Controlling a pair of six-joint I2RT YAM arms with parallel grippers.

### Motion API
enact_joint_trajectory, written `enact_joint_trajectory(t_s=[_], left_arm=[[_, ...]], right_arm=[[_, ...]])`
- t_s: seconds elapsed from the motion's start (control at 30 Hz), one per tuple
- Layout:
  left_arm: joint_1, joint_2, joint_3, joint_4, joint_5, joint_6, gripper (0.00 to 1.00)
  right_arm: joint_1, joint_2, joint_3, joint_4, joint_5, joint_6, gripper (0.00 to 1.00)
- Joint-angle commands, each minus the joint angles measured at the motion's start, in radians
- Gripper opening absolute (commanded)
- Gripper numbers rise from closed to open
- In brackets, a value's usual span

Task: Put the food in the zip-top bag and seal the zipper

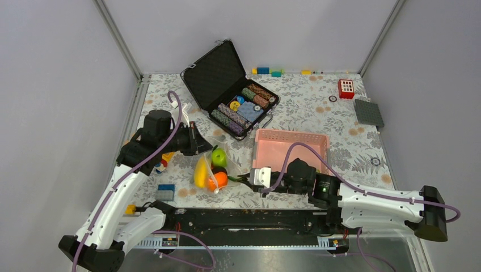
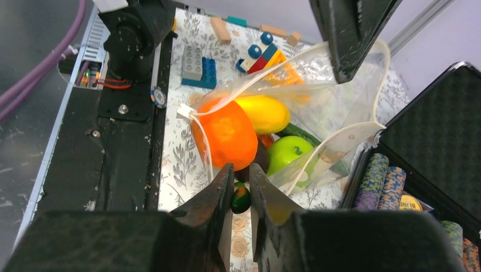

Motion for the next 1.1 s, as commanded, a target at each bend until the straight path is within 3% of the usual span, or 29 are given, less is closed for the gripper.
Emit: enact_joint_trajectory(t_s=[0.0, 0.23, 0.37, 0.5, 0.73, 1.07], left_arm=[[0.005, -0.011, 0.029, 0.064, 0.039, -0.001, 0.0], [0.005, -0.017, 0.021, 0.079, 0.082, 0.004, 0.0], [0.004, -0.018, 0.021, 0.082, 0.094, 0.006, 0.0], [0.002, -0.014, 0.021, 0.081, 0.075, 0.002, 0.0], [0.002, -0.014, 0.035, 0.054, -0.043, -0.04, 0.0], [0.0, 0.022, 0.051, 0.044, -0.031, -0.104, 0.0]], right_arm=[[0.006, -0.044, -0.002, 0.097, -0.013, 0.042, 0.0], [0.007, 0.047, 0.019, 0.335, 0.121, 0.091, 0.0], [0.006, 0.113, 0.085, 0.407, 0.308, 0.015, 0.0], [0.01, 0.134, 0.135, 0.427, 0.393, -0.103, 0.0], [0.013, 0.073, 0.098, 0.458, 0.403, -0.168, 0.0], [0.02, 0.256, 0.085, 0.712, 0.402, -0.237, 0.0]])
